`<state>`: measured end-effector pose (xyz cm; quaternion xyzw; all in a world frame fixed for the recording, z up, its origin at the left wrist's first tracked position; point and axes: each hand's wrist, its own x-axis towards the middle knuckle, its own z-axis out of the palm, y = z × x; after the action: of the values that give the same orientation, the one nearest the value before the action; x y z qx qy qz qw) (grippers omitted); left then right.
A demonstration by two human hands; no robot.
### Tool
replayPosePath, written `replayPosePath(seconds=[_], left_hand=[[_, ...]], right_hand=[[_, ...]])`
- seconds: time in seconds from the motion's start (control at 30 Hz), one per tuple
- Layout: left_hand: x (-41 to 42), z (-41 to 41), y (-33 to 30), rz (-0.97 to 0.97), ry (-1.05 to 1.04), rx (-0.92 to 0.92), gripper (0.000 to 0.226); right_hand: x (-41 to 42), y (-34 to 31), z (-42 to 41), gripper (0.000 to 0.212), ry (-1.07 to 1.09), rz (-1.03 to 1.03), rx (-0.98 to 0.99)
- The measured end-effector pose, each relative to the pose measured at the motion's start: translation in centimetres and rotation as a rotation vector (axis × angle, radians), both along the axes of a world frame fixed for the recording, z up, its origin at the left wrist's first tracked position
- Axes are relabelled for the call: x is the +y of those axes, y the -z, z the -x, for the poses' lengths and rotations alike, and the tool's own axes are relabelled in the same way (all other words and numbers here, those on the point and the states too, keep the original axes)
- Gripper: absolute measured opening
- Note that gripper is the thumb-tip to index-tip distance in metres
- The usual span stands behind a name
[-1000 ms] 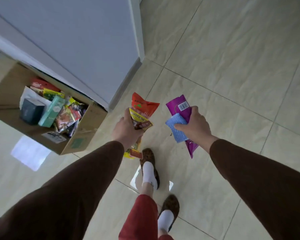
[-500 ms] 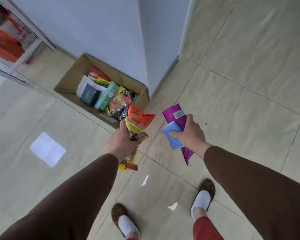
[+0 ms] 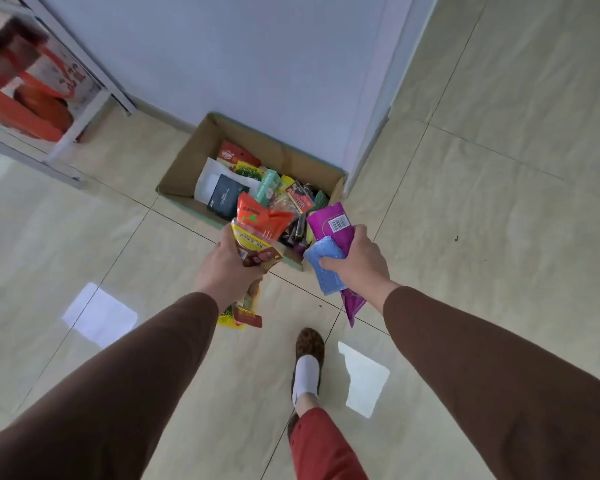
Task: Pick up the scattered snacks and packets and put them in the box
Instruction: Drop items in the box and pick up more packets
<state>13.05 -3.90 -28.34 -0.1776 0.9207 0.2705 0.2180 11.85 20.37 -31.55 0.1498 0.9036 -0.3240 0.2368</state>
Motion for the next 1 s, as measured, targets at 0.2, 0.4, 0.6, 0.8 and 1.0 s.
replayPosePath(seconds=[0.2, 0.4, 0.6, 0.8, 1.0], left_hand=[[-3.1, 6.2, 2.2, -0.019, 0.046, -0.008, 0.069], [-5.5, 12.3, 4.4, -0.051, 0.087, -0.014, 0.064], [-7.3, 18.2, 6.7, -0.046, 0.188, -0.061, 0.072], [-8.1, 23.4, 10.5, -0.07, 0.29, -0.058, 0.095], [-8.4, 27.0, 13.2, -0.103, 0.29, -0.12, 0.13]], right_hand=[[-3.8, 1.8, 3.9, 0.073, 0.094, 0.031, -0.025], [-6.8, 3.2, 7.8, 0.07, 0.229, 0.073, -0.051], [-9.8, 4.8, 10.7, 0.067, 0.41, 0.147, -0.072], [-12.6, 7.8, 13.5, 0.064, 0.569, 0.109, -0.065], [-14.5, 10.4, 16.2, 0.106, 0.638, 0.077, -0.1]])
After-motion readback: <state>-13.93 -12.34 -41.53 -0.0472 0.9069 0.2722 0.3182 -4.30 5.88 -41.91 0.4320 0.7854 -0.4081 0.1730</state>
